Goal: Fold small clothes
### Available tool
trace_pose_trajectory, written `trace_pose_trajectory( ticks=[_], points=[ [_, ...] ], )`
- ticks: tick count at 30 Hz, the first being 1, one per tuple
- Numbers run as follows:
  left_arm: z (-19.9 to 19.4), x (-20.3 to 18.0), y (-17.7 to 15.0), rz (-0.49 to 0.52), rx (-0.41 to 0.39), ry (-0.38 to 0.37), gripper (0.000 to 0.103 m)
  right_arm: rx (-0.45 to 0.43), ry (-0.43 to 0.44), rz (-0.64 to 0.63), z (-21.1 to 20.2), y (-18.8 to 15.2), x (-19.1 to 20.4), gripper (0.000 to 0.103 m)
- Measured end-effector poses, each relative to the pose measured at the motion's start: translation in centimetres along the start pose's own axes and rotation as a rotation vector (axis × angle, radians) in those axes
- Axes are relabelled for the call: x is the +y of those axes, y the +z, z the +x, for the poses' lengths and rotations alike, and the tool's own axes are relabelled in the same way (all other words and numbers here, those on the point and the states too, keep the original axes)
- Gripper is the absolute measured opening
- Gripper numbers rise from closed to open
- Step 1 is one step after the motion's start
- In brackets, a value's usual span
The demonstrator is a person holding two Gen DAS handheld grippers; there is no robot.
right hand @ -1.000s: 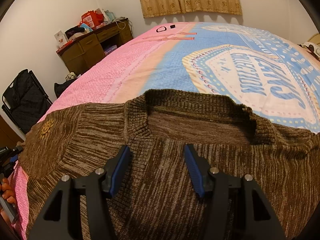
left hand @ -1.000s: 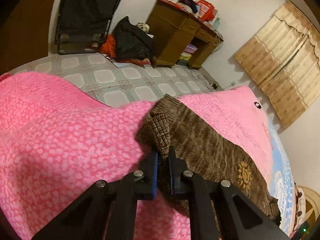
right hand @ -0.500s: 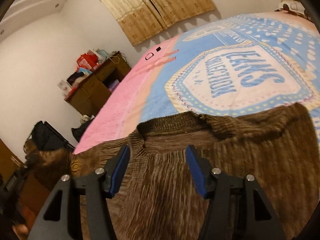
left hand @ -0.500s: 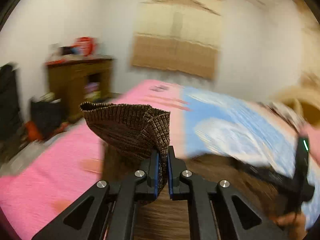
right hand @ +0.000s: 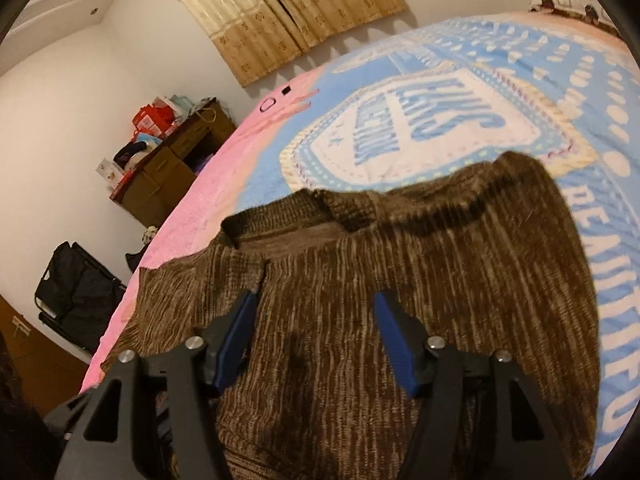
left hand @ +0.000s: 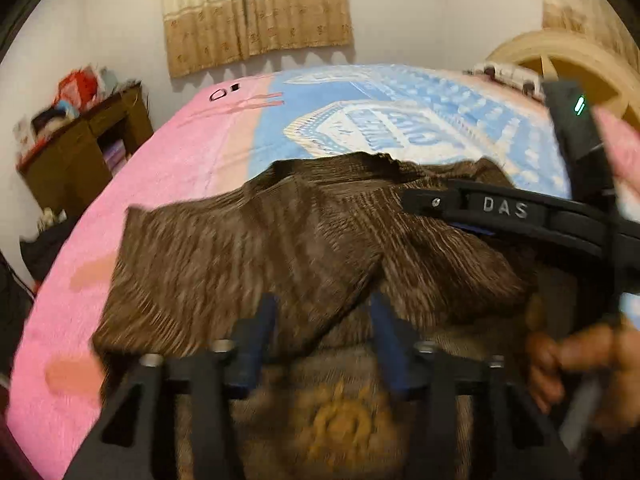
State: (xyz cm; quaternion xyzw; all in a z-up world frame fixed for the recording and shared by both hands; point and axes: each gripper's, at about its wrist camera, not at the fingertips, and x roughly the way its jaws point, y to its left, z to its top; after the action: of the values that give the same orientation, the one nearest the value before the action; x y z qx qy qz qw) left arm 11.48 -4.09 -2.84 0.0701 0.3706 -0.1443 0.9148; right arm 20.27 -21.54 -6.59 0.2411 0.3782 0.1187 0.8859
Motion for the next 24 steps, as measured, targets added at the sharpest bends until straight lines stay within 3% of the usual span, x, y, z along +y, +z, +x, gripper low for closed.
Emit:
trace_pose_trajectory(
  ticks=[1,3,6,9,12,14,15,17,21,24],
  points=[
    [-0.9,0.7,-0.4,-0.021,-0.017,-0.024,0.07,0.0,0.006,0.007,-0.1,0.0,-0.2,0.065],
    [-3.2,2.5,-1.9,-0.073,-0.069,-0.057,0.071,-0.004,0.006,0.027,-0.7,0.0,-0.6,0.065],
    [-3.0,5.2,-2.9,-0.161,-0.066,-0.017,0.071,0.005,0.011,0.016,-1.3,-0.4,0.2,0.067],
    [-1.5,8.7,-3.9,-0.288,0.023,0.106,0.071,0.051,0.088,-0.01,-1.0,-1.0,2.1,0.067],
    [-1.4,12.3,-4.9,-0.436,0.065,0.243,0.071,0.103,0.085,-0.115,0.0,-1.8,5.0,0.067],
    [-1.3,13.7,-5.2,-0.509,0.055,0.268,0.072,0.147,0.086,-0.182,1.1,-2.7,6.7,0.065],
    [-1.1,14.0,-5.2,-0.523,0.038,0.276,0.072,0.162,0.075,-0.208,1.7,-3.3,7.0,0.061],
    [-0.8,14.2,-5.0,-0.513,0.048,0.326,0.072,0.171,0.013,-0.259,2.7,-4.0,7.6,0.022],
    [-0.9,14.0,-5.5,-0.518,0.023,0.338,0.072,0.159,0.017,-0.257,2.0,-3.7,7.3,0.013],
    [-1.4,13.6,-6.0,-0.506,0.019,0.338,0.072,0.076,0.004,-0.275,-0.6,-3.8,6.8,0.013]
  ],
)
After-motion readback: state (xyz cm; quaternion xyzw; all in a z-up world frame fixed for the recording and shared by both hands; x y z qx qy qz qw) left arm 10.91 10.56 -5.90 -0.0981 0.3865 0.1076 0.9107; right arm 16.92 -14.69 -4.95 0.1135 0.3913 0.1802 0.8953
